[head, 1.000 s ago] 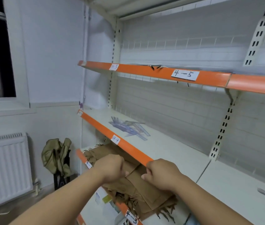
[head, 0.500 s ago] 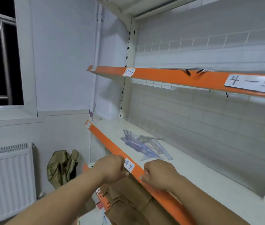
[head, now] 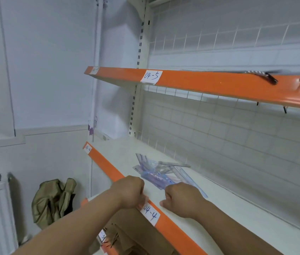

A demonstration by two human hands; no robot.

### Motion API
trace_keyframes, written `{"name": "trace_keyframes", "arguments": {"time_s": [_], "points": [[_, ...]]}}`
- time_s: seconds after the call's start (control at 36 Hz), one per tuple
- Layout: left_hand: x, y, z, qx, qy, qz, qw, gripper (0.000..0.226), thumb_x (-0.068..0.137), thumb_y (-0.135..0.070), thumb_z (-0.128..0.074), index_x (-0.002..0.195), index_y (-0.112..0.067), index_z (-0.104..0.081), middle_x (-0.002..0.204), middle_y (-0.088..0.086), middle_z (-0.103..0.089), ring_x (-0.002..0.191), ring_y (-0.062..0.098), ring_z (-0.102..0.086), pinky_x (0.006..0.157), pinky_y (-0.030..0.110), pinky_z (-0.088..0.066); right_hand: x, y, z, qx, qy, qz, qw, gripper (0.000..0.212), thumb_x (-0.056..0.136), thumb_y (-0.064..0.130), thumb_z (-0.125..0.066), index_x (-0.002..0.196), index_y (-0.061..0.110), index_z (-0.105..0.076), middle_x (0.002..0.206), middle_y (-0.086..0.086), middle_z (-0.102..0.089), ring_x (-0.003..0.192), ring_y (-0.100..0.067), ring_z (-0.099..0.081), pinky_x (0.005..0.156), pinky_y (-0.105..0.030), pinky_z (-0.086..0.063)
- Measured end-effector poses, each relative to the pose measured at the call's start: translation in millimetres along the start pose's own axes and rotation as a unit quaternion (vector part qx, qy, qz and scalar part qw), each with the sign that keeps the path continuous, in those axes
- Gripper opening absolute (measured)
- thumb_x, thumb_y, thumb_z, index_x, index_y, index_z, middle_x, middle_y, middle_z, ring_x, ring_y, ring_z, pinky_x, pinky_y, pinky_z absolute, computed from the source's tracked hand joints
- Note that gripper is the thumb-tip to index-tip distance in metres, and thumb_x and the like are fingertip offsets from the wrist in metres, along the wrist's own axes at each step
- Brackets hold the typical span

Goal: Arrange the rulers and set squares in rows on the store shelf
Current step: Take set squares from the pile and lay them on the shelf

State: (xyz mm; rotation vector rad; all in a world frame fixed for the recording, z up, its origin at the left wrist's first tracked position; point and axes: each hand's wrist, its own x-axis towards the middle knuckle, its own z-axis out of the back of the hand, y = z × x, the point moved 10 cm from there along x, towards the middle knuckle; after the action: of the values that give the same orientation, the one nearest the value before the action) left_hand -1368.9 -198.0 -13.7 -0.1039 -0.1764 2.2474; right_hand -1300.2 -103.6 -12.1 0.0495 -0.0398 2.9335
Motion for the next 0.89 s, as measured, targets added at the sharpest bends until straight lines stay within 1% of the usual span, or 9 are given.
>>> {"name": "trace_keyframes", "arguments": {"time_s": [0.11, 0.22, 0.33, 0.44, 0.53, 0.61, 0.67, 0.81, 0.89], "points": [[32.1, 9.7, 3.4, 0.004, 0.015, -0.040, 0.999, 0.021, 0.095, -0.038, -0.051, 0.089, -0.018, -0.049, 0.098, 0.004, -0.055, 0.086, 0.016, -0.047, 0.072, 0.027, -0.037, 24.1, -5.2, 2.0, -0.025, -0.002, -0.039, 0.999, 0.041, 0.093, 0.046, -0.050, 0.061, 0.028, -0.031, 0.079, 0.001, -0.051, 0.079, -0.020, -0.048, 0.051, -0.024, -0.026], [67.0, 20.5, 7.5, 0.009, 0.034, -0.096, 0.995, 0.017, 0.095, -0.032, -0.051, 0.089, -0.016, -0.052, 0.099, 0.008, -0.058, 0.089, 0.020, -0.052, 0.066, 0.026, -0.034, 47.2, -14.8, 1.7, -0.026, 0.002, -0.101, 0.995, 0.040, 0.093, 0.040, -0.047, 0.061, 0.025, -0.029, 0.067, 0.004, -0.040, 0.079, -0.021, -0.045, 0.049, -0.023, -0.022], [97.9, 28.9, 15.5, 0.012, 0.032, -0.134, 0.990, 0.031, 0.094, -0.032, -0.050, 0.107, -0.007, -0.062, 0.103, 0.013, -0.064, 0.099, 0.026, -0.059, 0.079, 0.031, -0.044, 62.3, -23.7, 3.8, -0.030, 0.005, -0.170, 0.985, 0.034, 0.094, 0.035, -0.044, 0.064, 0.021, -0.035, 0.077, -0.002, -0.049, 0.080, -0.018, -0.041, 0.048, -0.021, -0.019], [125.3, 31.6, 8.0, 0.002, 0.047, -0.180, 0.982, 0.034, 0.092, -0.035, -0.055, 0.065, -0.020, -0.042, 0.063, -0.002, -0.043, 0.066, 0.017, -0.047, 0.062, 0.028, -0.036, 67.2, -33.6, 1.9, -0.030, 0.005, -0.225, 0.974, 0.022, 0.093, 0.036, -0.045, 0.084, 0.019, -0.055, 0.100, -0.006, -0.064, 0.083, -0.022, -0.047, 0.053, -0.024, -0.028], [141.9, 29.2, -3.0, 0.011, 0.060, -0.211, 0.976, 0.042, 0.090, -0.035, -0.058, 0.059, -0.022, -0.033, 0.058, -0.003, -0.038, 0.058, 0.015, -0.043, 0.063, 0.026, -0.036, 62.5, -45.0, -3.7, -0.027, 0.009, -0.269, 0.963, 0.030, 0.093, 0.035, -0.046, 0.104, 0.014, -0.064, 0.111, -0.006, -0.066, 0.097, -0.024, -0.057, 0.068, -0.026, -0.033], [149.9, 23.0, -11.9, 0.021, 0.068, -0.228, 0.971, 0.031, 0.089, -0.034, -0.059, 0.068, -0.018, -0.043, 0.073, -0.001, -0.049, 0.079, 0.019, -0.053, 0.067, 0.027, -0.039, 52.4, -56.3, -9.8, -0.018, 0.020, -0.305, 0.952, 0.030, 0.093, 0.035, -0.046, 0.108, 0.016, -0.064, 0.113, -0.005, -0.065, 0.096, -0.020, -0.056, 0.071, -0.024, -0.032], [154.0, 17.6, -16.7, 0.017, 0.080, -0.237, 0.968, 0.019, 0.087, -0.033, -0.061, 0.090, -0.014, -0.055, 0.094, 0.002, -0.060, 0.090, 0.019, -0.058, 0.072, 0.028, -0.043, 44.6, -63.6, -12.3, -0.015, 0.022, -0.326, 0.945, 0.029, 0.093, 0.035, -0.047, 0.107, 0.017, -0.064, 0.112, -0.004, -0.065, 0.087, -0.017, -0.050, 0.071, -0.024, -0.032], [167.8, 9.1, -23.3, 0.025, 0.067, -0.252, 0.965, 0.055, 0.079, -0.049, -0.069, 0.121, -0.017, -0.052, 0.124, 0.004, -0.054, 0.114, 0.022, -0.054, 0.089, 0.031, -0.046, 25.3, -79.6, -19.4, -0.002, 0.036, -0.364, 0.931, 0.018, 0.093, 0.039, -0.051, 0.100, 0.023, -0.057, 0.098, 0.003, -0.054, 0.089, -0.015, -0.050, 0.073, -0.023, -0.035], [172.3, 8.6, -35.3, 0.050, 0.092, -0.233, 0.967, 0.063, 0.075, -0.056, -0.070, 0.121, -0.018, -0.051, 0.124, 0.005, -0.049, 0.113, 0.023, -0.054, 0.084, 0.031, -0.044, 16.0, -87.4, -25.7, 0.013, 0.053, -0.376, 0.925, 0.035, 0.091, 0.042, -0.053, 0.118, 0.019, -0.053, 0.119, -0.003, -0.054, 0.107, -0.022, -0.056, 0.086, -0.028, -0.043]]}}
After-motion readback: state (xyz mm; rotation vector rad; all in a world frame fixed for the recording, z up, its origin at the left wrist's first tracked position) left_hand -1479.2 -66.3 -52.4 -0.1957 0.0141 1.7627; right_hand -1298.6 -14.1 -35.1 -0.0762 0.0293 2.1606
